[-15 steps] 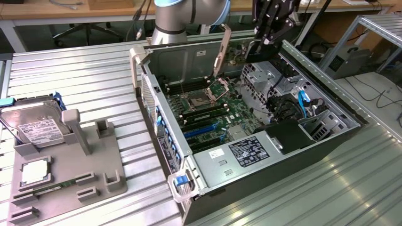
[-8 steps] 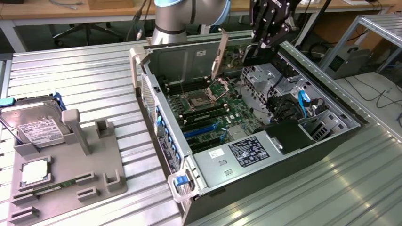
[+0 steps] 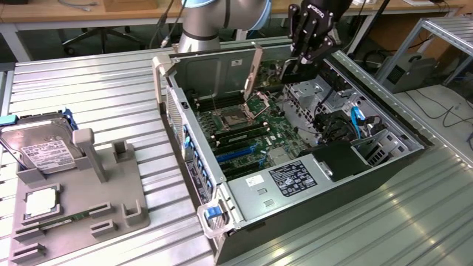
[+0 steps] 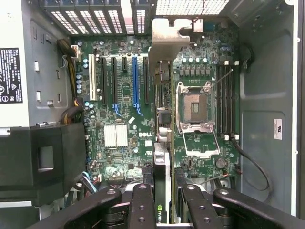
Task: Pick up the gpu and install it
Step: 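Insert the gpu into the slot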
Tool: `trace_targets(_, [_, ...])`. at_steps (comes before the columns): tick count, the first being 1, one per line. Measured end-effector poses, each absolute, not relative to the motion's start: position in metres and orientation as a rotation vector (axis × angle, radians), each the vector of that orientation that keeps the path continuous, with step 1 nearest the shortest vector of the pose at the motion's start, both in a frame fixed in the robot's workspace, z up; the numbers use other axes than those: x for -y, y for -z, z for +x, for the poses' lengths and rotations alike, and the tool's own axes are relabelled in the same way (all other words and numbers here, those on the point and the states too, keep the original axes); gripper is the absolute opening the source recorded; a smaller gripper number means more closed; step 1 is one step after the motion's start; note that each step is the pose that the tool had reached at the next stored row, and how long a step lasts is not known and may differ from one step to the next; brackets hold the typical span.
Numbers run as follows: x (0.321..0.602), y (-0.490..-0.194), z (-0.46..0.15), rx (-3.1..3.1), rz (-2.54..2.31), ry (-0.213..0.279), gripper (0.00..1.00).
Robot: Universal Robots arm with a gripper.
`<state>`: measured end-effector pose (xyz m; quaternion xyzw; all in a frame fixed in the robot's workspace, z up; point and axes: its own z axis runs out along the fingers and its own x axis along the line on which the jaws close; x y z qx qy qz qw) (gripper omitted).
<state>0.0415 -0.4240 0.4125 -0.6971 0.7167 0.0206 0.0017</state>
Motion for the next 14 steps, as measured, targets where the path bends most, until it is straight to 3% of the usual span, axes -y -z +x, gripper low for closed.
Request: trace_targets(14, [0.424, -0.395, 0.032, -2.249, -2.188, -0.065, 0.27])
